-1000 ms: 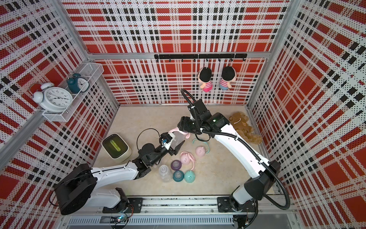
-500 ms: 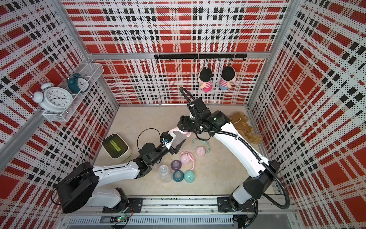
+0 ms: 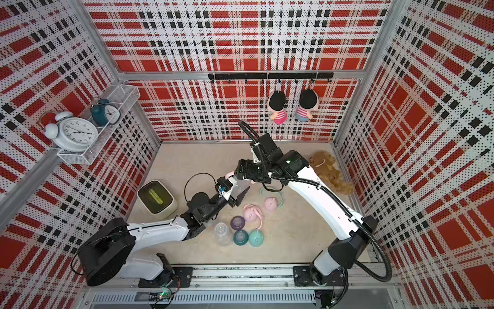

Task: Assemble the baby bottles
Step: Close the nipple on the baby bottle, then screw the nipple onto the baby bottle.

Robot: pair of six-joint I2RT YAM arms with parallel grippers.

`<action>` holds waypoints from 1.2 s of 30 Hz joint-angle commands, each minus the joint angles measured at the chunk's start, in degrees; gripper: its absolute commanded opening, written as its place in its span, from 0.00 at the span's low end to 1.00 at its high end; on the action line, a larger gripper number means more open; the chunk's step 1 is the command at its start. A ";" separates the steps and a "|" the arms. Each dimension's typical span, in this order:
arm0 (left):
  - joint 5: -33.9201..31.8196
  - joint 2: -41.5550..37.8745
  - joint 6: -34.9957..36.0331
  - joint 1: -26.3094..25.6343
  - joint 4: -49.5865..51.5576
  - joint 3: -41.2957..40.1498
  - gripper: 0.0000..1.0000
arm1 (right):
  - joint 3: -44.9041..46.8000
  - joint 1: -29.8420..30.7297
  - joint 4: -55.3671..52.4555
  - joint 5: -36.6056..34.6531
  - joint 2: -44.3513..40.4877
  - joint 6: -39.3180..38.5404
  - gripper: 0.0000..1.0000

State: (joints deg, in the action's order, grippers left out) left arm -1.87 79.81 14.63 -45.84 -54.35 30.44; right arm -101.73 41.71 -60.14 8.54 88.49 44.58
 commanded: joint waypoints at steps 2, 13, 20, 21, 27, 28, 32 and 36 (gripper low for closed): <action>6.18 -0.71 -1.93 2.18 -4.72 0.77 0.00 | -0.08 0.83 0.39 0.51 -2.70 -2.88 0.91; 25.13 -1.59 -11.08 9.99 -9.93 -0.42 0.00 | 3.56 2.06 3.03 -2.53 -11.33 -10.44 0.90; 34.80 -1.41 -16.92 12.52 -10.82 0.49 0.00 | 8.50 2.06 9.68 -2.87 -15.74 -22.78 0.90; 35.97 -1.52 -17.68 12.68 -10.85 0.59 0.00 | 9.71 2.06 11.13 -2.40 -16.35 -24.44 0.90; 39.63 -2.35 -21.03 13.03 -10.77 0.94 0.00 | 18.33 2.06 22.52 -0.73 -20.90 -30.86 0.90; 40.12 -2.44 -21.58 13.12 -10.66 1.03 0.00 | 19.39 2.06 24.23 0.11 -21.38 -31.33 0.91; 41.76 -2.78 -22.68 13.31 -10.30 1.37 0.00 | 22.49 2.06 29.74 3.64 -22.48 -32.33 0.92; 43.54 -2.82 -24.03 13.75 -10.07 1.91 0.00 | 23.89 2.06 31.95 4.96 -22.53 -33.06 0.92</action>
State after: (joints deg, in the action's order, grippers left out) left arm 39.13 78.37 -7.53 -32.80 -62.13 30.37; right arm -78.50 43.40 -33.56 11.35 67.35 14.04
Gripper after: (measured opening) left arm 0.809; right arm 0.917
